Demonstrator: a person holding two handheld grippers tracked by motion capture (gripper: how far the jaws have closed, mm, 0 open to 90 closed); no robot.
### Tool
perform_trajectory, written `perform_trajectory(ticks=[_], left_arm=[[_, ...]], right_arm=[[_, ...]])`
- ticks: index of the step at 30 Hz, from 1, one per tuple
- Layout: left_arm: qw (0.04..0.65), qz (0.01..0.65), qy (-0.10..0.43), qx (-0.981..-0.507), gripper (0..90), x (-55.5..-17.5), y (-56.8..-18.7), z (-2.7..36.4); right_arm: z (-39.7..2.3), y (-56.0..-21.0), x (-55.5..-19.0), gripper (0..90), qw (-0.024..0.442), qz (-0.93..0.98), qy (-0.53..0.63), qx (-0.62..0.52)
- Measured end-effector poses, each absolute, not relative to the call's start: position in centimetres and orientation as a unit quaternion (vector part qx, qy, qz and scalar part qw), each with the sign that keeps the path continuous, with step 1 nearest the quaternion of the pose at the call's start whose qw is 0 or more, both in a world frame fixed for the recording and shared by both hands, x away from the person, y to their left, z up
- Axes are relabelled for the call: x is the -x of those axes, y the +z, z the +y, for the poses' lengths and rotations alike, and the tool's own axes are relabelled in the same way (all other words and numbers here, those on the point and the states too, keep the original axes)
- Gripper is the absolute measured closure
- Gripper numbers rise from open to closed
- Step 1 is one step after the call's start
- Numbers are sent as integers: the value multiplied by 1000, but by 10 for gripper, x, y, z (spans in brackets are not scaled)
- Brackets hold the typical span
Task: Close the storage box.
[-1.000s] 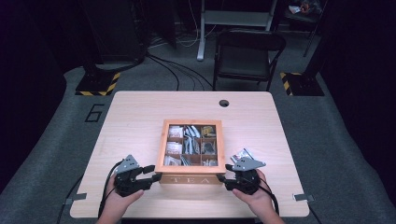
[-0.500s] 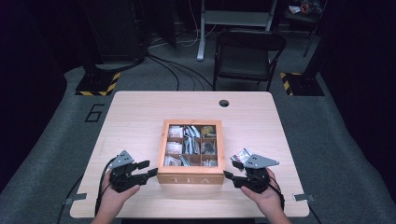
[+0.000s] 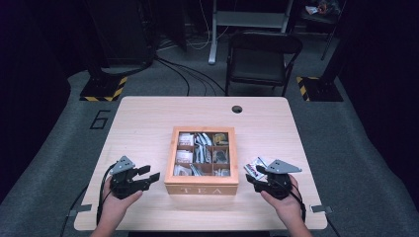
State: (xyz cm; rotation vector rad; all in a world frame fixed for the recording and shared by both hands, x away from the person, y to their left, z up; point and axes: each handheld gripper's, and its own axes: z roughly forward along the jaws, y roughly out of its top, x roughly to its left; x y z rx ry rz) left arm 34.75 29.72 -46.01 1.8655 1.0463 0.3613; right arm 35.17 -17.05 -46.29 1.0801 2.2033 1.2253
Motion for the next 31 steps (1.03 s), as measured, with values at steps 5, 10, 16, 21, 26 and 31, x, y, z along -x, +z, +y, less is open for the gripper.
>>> perform_trajectory(ticks=[5, 10, 16, 21, 26, 31], left_arm=[[459, 431, 151, -762, 436, -350, -466, 301], [458, 439, 151, -758, 426, -352, -471, 304], [449, 440, 149, -763, 417, -354, -478, 305], [437, 439, 151, -770, 414, -357, -485, 307], [442, 423, 152, -777, 405, -355, -486, 305], [454, 398, 126, -787, 436, -347, -479, 297]], right_arm=[[-171, -470, -355, 456, 209, 785, 430, -393], [-172, -478, -361, 437, 203, 784, 425, -405], [-174, -483, -366, 436, 193, 776, 428, -420], [-176, -487, -367, 436, 186, 777, 426, -424], [-180, -489, -369, 429, 188, 773, 427, -431], [-180, -489, -368, 426, 184, 778, 425, -425]])
